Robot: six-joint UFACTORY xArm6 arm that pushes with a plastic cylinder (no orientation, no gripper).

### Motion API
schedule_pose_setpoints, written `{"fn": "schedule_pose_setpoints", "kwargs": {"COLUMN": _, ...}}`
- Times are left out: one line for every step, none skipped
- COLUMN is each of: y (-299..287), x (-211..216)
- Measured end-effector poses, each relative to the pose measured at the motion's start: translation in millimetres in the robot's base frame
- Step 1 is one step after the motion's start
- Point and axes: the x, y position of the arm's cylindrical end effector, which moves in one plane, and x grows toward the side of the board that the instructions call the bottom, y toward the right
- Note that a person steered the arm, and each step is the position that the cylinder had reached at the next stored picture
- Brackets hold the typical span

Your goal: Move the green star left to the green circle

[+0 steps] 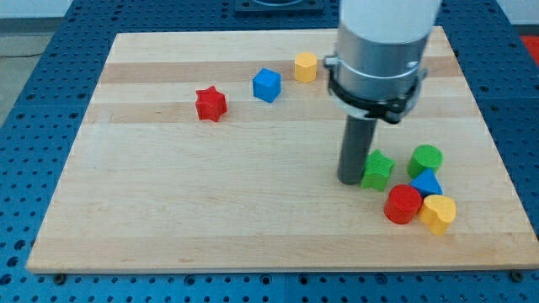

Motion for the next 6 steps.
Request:
{"fn": "schedule_pose_setpoints", "kwargs": {"y": 16, "x": 0}}
{"fn": "schedule_pose_setpoints", "kwargs": {"y": 17, "x": 0}}
{"fn": "schedule_pose_setpoints", "kwargs": {"y": 17, "x": -3}}
{"fn": "schedule_pose_setpoints", "kwargs": {"y": -9, "x": -14}}
{"fn": "schedule_pose_setpoints", "kwargs": {"y": -75, "x": -28}}
{"fn": "schedule_pose_setpoints", "kwargs": {"y": -148, "x": -45}}
